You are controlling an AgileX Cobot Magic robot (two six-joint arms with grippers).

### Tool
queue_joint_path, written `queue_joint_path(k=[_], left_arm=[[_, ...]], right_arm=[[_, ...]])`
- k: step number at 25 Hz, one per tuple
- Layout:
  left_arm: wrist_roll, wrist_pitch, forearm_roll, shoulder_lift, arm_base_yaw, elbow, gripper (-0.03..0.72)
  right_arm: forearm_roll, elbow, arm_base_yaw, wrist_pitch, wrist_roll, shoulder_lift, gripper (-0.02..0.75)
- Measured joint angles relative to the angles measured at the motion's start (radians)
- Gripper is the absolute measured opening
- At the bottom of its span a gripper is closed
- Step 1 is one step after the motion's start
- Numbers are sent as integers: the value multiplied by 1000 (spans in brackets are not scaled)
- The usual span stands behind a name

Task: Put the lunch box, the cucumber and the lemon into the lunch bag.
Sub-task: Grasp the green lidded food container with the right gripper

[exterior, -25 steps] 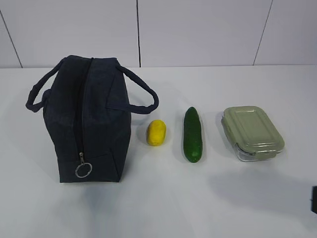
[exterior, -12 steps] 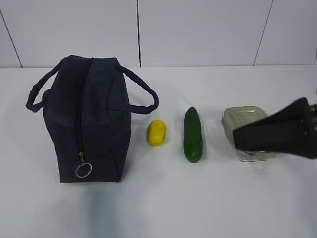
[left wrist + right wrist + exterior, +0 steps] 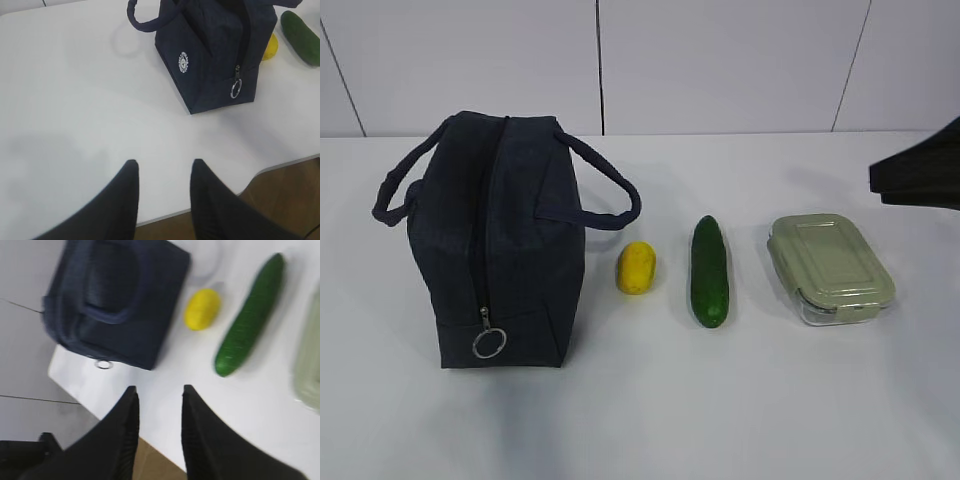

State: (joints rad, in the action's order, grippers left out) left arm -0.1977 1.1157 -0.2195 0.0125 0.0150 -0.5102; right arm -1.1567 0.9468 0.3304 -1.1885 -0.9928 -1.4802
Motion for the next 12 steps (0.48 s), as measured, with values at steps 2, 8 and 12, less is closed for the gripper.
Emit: queue_joint_path(k=[2, 8, 12], left_arm=[[0, 0, 0, 0, 0, 0, 238], [0, 0, 0, 0, 0, 0, 238], [0, 0, 0, 0, 0, 0, 238]], right_arm=[[45, 24, 42, 0, 0, -40, 224], [168, 117, 111, 0, 0, -207, 225], [222, 199, 113, 0, -4, -327, 228]])
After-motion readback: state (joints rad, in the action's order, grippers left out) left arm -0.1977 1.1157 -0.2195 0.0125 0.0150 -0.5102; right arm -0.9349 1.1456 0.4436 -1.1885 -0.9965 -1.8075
